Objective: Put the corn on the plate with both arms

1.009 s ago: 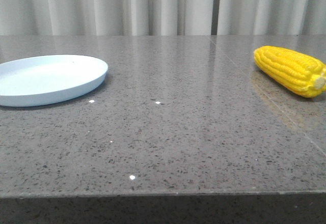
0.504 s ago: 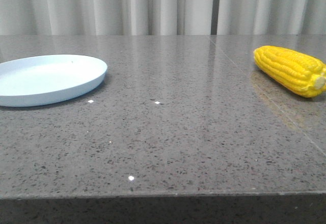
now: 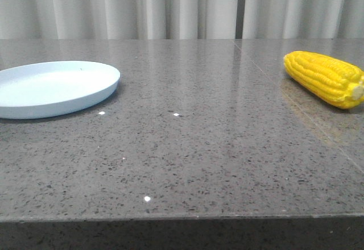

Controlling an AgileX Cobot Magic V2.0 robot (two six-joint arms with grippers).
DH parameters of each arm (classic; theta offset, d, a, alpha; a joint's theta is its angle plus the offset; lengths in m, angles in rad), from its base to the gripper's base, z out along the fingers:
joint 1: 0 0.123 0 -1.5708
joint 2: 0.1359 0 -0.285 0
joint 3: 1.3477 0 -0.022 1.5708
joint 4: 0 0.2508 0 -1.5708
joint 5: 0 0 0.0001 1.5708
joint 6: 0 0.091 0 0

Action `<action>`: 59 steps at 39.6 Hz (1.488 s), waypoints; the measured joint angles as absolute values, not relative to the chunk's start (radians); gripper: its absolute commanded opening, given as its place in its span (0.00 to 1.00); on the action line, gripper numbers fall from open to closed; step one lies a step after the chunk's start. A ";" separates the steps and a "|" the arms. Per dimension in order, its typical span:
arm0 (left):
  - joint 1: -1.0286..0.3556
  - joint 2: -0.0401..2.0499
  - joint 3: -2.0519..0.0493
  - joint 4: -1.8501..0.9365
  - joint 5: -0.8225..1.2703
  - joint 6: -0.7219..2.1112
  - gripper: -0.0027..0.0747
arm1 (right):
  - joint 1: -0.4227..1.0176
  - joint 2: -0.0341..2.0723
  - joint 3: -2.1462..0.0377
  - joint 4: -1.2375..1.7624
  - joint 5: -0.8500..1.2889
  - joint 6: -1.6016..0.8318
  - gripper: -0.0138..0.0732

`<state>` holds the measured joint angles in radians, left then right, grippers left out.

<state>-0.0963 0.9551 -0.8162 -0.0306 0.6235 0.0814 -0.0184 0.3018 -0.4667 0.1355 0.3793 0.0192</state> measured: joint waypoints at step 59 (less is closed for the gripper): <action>-0.112 1.505 -1.215 -0.242 0.788 0.083 0.01 | -0.018 0.302 -0.469 0.136 0.379 0.019 0.86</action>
<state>-0.1124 1.5052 -1.2151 -0.2423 0.7876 0.0831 -0.0184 0.3018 -0.4691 0.1355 0.3793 0.0192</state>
